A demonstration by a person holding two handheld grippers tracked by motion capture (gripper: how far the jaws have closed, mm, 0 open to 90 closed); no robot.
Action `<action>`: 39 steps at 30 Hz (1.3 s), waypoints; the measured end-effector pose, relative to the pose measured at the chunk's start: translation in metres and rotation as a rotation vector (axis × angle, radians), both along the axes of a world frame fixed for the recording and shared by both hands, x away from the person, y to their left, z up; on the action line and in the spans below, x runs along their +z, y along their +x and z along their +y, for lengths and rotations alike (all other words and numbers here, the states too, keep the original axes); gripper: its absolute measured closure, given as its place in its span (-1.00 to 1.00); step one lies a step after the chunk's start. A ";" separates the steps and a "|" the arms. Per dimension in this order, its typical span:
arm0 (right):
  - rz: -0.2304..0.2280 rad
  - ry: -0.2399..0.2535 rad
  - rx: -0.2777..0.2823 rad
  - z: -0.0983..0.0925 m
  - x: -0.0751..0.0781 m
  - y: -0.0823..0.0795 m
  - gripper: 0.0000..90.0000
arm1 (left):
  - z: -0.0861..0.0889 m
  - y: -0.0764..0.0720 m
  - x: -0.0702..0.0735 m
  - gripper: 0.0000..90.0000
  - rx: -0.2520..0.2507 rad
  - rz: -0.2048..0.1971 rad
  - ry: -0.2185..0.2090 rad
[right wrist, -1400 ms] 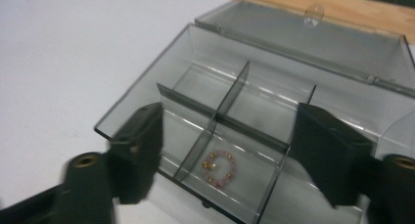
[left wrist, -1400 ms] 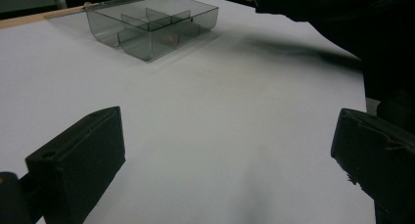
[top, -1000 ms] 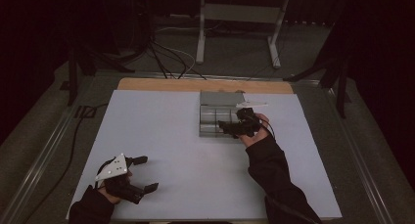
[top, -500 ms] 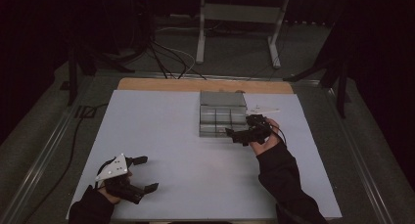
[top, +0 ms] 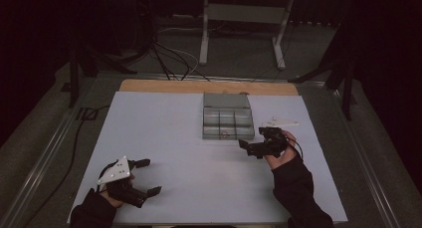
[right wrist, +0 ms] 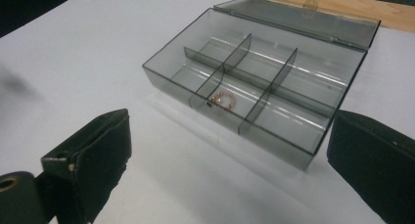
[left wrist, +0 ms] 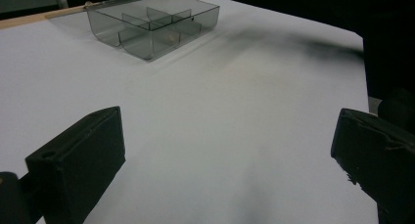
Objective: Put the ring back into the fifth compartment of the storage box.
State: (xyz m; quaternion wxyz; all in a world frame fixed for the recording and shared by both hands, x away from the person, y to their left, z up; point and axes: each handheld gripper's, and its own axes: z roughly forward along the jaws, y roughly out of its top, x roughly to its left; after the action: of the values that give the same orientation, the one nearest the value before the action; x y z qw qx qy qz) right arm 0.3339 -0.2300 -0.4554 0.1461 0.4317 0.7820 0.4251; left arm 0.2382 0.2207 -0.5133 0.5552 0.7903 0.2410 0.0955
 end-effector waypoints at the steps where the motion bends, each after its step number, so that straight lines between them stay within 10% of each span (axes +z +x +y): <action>1: -0.002 0.000 0.000 -0.001 -0.001 -0.002 -0.95 | 0.000 0.000 0.000 -0.98 0.000 0.001 0.000; 39: 0.047 -0.026 -0.013 -0.067 -0.045 -0.084 -0.96 | -0.001 0.000 0.000 -0.98 -0.001 0.000 0.006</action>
State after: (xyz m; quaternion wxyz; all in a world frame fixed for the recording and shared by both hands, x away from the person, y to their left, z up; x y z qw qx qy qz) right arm 0.2494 -0.2970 -0.5008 0.1363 0.4446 0.7879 0.4037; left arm 0.2385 0.2198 -0.5137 0.5529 0.7920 0.2405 0.0959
